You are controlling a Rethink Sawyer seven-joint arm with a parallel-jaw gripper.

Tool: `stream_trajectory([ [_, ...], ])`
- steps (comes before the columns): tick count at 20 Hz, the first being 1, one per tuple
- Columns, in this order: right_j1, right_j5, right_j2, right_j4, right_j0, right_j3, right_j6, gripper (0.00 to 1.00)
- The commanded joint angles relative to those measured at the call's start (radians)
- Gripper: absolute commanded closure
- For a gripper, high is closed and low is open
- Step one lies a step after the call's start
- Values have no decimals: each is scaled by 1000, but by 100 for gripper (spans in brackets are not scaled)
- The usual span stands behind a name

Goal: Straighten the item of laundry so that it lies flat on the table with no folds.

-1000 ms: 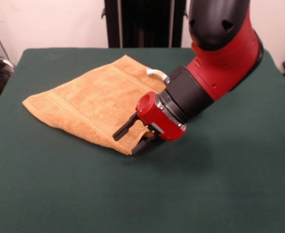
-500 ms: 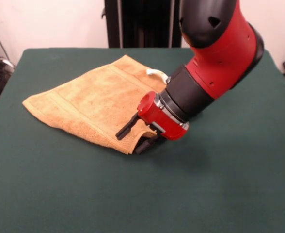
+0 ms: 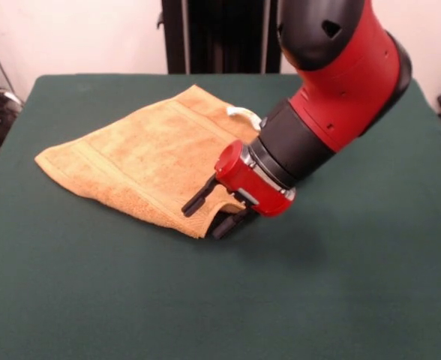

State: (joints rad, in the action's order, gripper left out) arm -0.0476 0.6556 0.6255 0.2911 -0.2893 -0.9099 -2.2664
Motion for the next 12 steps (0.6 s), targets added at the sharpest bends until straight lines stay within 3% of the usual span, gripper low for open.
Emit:
stream_trajectory([
  [1, -61, 74, -99, -23, -25, -38, -89, 0],
  [5, -86, 152, -87, 3, -14, -14, 1, 0],
  [12, -91, 213, -102, 0, -7, -41, 20, 0],
])
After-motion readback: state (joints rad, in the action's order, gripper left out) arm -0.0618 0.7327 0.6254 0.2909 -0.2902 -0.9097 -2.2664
